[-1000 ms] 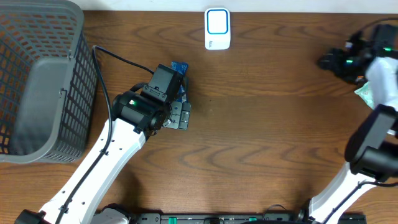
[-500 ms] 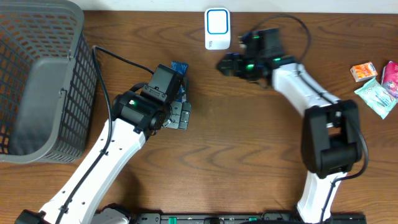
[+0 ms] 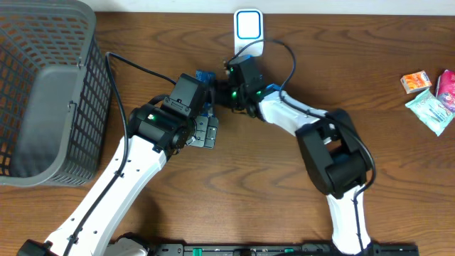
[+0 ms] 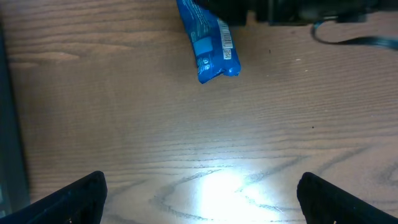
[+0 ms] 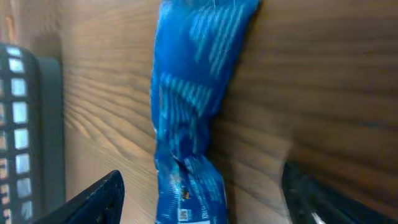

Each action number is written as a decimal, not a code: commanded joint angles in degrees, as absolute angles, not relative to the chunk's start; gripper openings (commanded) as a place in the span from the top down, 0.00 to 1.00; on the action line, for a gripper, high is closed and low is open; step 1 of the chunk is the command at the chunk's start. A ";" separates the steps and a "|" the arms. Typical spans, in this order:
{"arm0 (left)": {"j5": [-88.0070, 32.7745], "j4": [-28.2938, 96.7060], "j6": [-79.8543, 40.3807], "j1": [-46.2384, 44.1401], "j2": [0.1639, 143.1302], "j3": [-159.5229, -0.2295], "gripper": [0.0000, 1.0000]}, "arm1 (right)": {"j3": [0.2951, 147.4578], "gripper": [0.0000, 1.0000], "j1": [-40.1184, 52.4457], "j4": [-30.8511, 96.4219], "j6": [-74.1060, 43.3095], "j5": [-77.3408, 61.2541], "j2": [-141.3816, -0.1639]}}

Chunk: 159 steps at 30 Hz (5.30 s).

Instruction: Scan the item barcode

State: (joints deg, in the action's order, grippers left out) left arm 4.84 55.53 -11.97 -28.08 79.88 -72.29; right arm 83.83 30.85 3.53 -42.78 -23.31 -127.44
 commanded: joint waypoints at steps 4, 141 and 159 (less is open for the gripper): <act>5.15 55.66 -11.86 -27.94 80.05 -72.25 0.02 | 83.72 0.28 35.35 4.27 -44.14 -24.27 -131.07; 5.15 55.66 -11.86 -27.94 80.05 -72.25 0.02 | 76.05 0.31 9.10 32.14 -16.69 -29.06 -112.57; 5.15 55.68 -11.86 -27.94 80.05 -72.25 0.02 | 76.05 0.75 13.26 24.62 -18.41 -44.66 -125.19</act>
